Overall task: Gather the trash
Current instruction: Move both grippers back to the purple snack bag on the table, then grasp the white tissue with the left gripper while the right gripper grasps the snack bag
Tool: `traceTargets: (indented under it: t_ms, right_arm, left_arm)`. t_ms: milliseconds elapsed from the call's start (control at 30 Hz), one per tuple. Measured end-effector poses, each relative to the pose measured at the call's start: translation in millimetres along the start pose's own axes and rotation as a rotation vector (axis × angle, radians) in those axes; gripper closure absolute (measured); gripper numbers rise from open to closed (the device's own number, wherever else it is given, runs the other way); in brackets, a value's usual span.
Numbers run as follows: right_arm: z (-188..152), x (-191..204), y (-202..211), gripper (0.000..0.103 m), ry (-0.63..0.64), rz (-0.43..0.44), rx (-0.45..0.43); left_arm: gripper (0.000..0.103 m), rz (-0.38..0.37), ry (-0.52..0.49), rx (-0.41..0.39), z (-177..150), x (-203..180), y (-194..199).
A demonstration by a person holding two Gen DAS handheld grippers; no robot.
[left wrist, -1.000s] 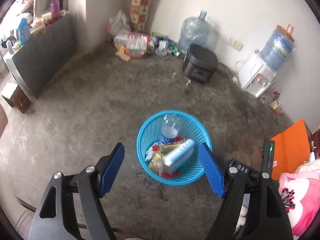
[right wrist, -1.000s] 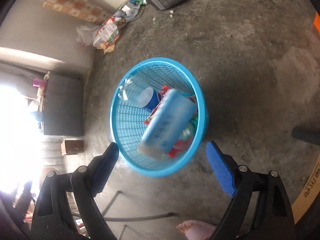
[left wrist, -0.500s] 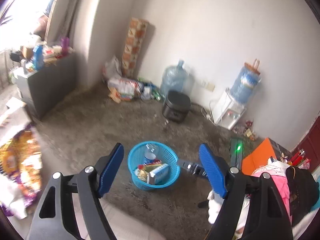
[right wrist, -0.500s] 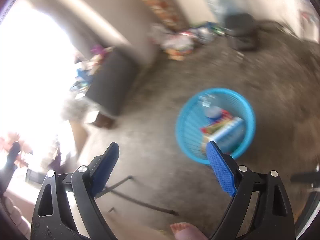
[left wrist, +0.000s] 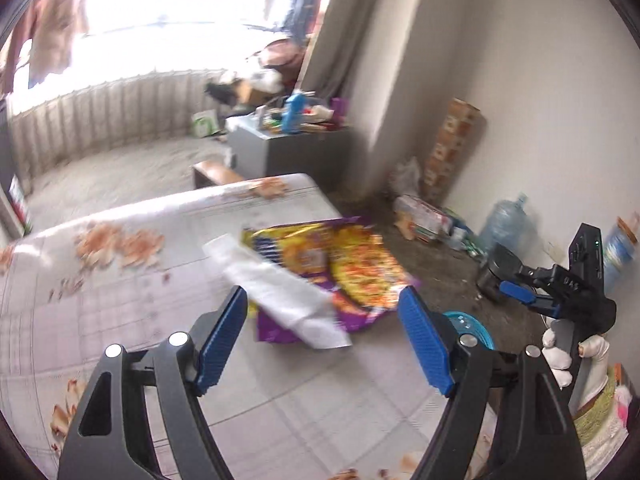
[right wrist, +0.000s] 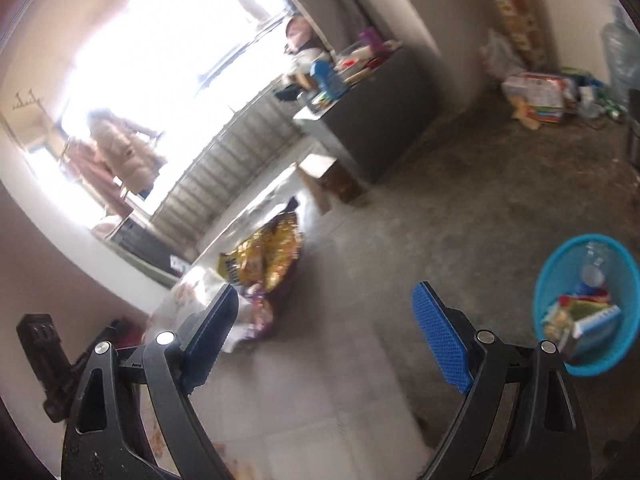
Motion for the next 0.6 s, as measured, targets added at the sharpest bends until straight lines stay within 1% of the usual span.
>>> traceTargets:
  t_ms: [33,100,167,233,267,333,367,467,533,567,600]
  right_arm:
    - [3.5,7.3,-11.0,0.018,0.007,0.008,0.015]
    - [8.4,14.2,-37.2,0.018,-0.005,-0.001,0.047]
    - [10.7,17.1,-61.0,0.022,-0.028,-0.007,0.085]
    - [10.6,13.7,-85.8,0.028,-0.066,-0.012,0.132]
    - [3.5,16.7,-90.5,0.031,-0.082,-0.017,0.149]
    - [-3.0,11.6,-107.3,0.040,-0.113,-0.024,0.186]
    - [-5.9,11.6,-113.3,0.042,-0.119,-0.016,0.202]
    - [-19.6,16.6,-126.7,0.058,-0.103,-0.035,0.252]
    - [-31.3,24.6,-131.5,0.081,-0.073,-0.036,0.291]
    - [-36.9,29.8,-130.7,0.089,-0.053,-0.034,0.310]
    - [-42.3,34.9,-130.5,0.093,-0.031,-0.033,0.323]
  left_arm:
    - [0.027,-0.002,0.030,0.004,-1.1,10.6,-3.9]
    - [0.027,-0.006,0.078,0.020,-3.5,27.1,-13.7]
    - [0.027,-0.030,0.123,0.039,-6.9,43.2,-29.1]
    - [0.027,-0.045,0.163,0.065,-10.8,52.9,-43.4]
    - [0.027,-0.063,0.177,0.075,-11.8,54.0,-53.1]
    - [0.027,-0.061,0.196,0.097,-13.4,56.5,-72.3]
    - [0.028,-0.068,0.202,0.114,-14.6,56.7,-84.1]
    - [0.030,-0.046,0.222,0.180,-22.2,60.7,-114.7]
    - [0.032,-0.036,0.231,0.205,-27.5,61.7,-129.0]
    - [0.035,-0.037,0.235,0.216,-29.9,61.8,-133.1]
    - [0.037,-0.044,0.241,0.226,-32.7,60.8,-136.4]
Point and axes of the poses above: each gripper's, at about its wrist camera, not at the fingertips, and y roughly against the way its jaws point, x to its left, z to its top, the point moved 10 cm from there along -y, roughly the way its jaws point, and after that the axes turned 1 degree about x, right-handed, at the moved point
